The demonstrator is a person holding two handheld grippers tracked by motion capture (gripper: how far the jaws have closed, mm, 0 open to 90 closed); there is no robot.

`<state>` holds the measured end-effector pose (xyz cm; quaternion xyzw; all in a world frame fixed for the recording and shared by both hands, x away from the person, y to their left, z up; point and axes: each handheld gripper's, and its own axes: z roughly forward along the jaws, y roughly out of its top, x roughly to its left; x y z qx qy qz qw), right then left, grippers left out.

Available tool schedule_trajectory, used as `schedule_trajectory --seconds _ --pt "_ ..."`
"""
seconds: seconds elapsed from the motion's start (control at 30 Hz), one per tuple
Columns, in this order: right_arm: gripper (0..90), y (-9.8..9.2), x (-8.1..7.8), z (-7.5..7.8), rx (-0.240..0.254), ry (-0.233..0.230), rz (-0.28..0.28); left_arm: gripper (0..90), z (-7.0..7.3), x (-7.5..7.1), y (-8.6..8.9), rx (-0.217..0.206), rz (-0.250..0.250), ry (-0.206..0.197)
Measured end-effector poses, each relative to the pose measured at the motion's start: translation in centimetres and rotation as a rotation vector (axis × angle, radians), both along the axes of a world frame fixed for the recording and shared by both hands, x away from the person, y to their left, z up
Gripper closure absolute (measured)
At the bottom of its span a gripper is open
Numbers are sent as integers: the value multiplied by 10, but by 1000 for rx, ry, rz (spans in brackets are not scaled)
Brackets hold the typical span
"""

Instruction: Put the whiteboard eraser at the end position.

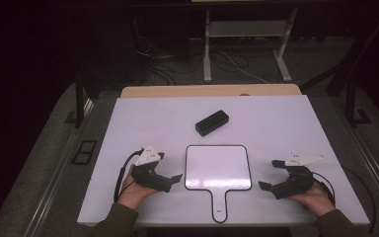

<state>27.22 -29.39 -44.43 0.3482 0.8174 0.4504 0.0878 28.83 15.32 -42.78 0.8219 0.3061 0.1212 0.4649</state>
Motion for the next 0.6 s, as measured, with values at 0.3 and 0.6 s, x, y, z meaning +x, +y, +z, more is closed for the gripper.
schedule_trajectory --seconds 0.3,0.6 --pt "0 0 -1 0 -4 -3 -2 0 -4 -5 5 7 5 3" --pt "0 0 -1 1 -4 -6 -2 0 -4 -5 5 -2 4 8"
